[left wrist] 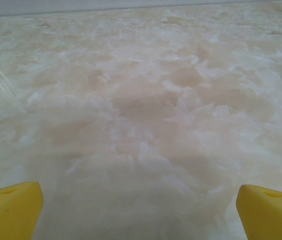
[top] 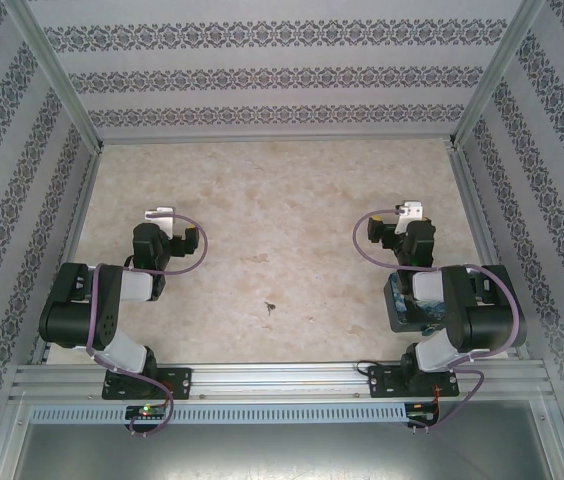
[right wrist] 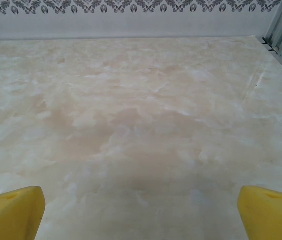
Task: Unlock the padlock with the key
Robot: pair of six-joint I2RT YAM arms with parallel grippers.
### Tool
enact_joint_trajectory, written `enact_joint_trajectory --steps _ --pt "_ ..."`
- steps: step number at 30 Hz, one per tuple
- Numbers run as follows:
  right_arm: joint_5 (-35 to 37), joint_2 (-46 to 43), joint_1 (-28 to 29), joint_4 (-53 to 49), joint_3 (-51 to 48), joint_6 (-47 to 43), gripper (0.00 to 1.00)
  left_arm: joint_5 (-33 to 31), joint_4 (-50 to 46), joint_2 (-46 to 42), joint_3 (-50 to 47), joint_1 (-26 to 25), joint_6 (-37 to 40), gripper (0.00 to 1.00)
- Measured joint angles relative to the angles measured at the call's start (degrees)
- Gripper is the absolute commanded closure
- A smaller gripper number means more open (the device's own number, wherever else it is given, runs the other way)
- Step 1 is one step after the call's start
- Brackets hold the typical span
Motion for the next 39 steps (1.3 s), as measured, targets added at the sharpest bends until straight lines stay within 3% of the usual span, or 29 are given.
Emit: enact_joint_trajectory --steps 6,13,17,20,25,31,39 --pt "0.9 -10.38 0.0 -14.29 3.82 3.23 0.02 -0.87 -12.44 -4.87 6.43 0.0 -0.22 0.0" --pt "5.05 -19.65 -1.42 -40.33 20.22 18.45 0.02 -0.79 -28.59 -11.72 17.31 -0.02 -6.1 0.0" --pt "7.67 -23.12 -2.25 -56.04 23.23 25.57 0.02 0.63 -38.47 -12.61 22.71 -0.85 -12.11 0.0" --pt "10.34 -25.57 -5.07 -69.64 24.76 30.75 0.02 2.23 -46.12 -11.96 27.26 -3.98 -16.04 0.0" --pt "13.0 -28.24 -15.47 -86.18 25.55 37.13 0.02 4.22 -52.89 -8.31 33.59 -14.16 -20.22 0.0" --pt "14.56 -30.71 -25.29 -95.58 24.41 40.79 0.02 5.7 -56.3 -3.65 37.97 -24.04 -24.11 0.0" --pt "14.43 -29.31 -28.09 -97.5 20.7 41.59 0.02 6.49 -57.88 -2.47 41.55 -26.58 -27.06 0.0"
